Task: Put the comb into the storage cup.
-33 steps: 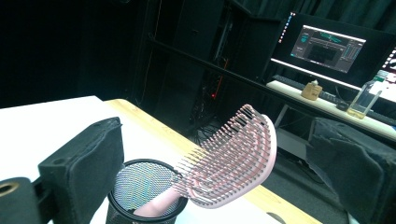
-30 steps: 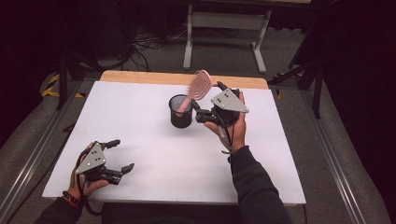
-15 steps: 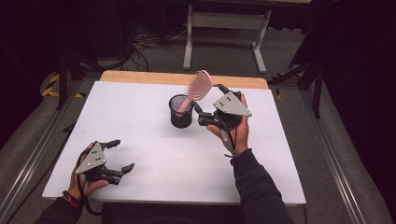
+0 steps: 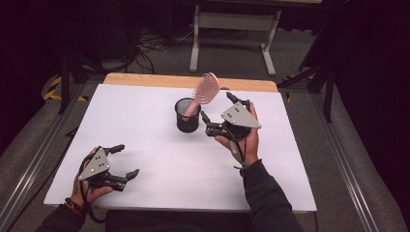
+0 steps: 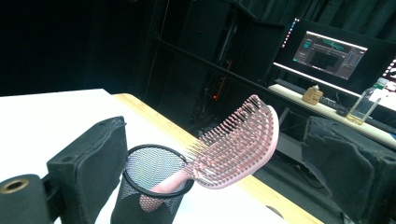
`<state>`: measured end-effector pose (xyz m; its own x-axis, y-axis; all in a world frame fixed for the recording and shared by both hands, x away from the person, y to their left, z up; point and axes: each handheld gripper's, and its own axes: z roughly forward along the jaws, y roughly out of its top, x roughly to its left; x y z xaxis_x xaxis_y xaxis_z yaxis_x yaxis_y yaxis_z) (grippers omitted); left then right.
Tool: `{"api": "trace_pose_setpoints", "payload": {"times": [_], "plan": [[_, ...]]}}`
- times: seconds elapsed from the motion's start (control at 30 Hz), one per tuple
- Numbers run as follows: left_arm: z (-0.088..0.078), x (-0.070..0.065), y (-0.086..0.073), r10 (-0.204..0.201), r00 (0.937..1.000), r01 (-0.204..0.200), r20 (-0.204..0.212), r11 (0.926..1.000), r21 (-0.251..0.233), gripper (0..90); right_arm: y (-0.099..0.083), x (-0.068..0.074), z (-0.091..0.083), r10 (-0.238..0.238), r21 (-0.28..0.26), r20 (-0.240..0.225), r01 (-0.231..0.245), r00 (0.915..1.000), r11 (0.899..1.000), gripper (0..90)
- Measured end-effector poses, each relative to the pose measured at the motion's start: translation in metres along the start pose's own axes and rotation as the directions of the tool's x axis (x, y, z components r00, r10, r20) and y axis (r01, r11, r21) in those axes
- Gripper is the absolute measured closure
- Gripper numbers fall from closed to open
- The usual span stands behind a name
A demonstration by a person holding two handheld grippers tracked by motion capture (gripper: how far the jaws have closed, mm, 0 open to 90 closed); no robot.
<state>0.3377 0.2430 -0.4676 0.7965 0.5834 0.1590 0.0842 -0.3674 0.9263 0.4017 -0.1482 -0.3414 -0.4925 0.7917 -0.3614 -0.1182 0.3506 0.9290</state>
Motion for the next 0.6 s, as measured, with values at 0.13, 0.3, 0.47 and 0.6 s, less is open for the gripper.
{"api": "trace_pose_setpoints", "payload": {"times": [0.13, 0.3, 0.47, 0.6], "plan": [[0.0001, 0.0, -0.0002, -0.003, 1.0, 0.003, 0.0, 1.0, -0.004, 6.0, -0.0016, 0.0023, -0.0018, -0.01, 0.006, -0.003, 0.01, 0.9999, 1.0, 7.8], [-0.0001, -0.0001, 0.0, -0.002, 1.0, 0.002, 0.0, 1.0, 0.0, 6.0, -0.0028, 0.0045, -0.0046, -0.024, 0.005, -0.001, 0.024, 0.9997, 1.0, 7.8], [0.0005, -0.0004, 0.0, -0.003, 1.0, 0.003, 0.001, 1.0, -0.002, 5.9, -0.0061, 0.0066, -0.0074, -0.024, 0.007, -0.005, 0.024, 0.9997, 1.0, 7.8], [0.001, -0.0007, -0.0001, -0.005, 1.0, 0.005, 0.002, 1.0, 0.0, 5.9, -0.0083, 0.0091, -0.0102, -0.036, 0.0, -0.013, 0.036, 0.9993, 0.999, 8.0]]}}
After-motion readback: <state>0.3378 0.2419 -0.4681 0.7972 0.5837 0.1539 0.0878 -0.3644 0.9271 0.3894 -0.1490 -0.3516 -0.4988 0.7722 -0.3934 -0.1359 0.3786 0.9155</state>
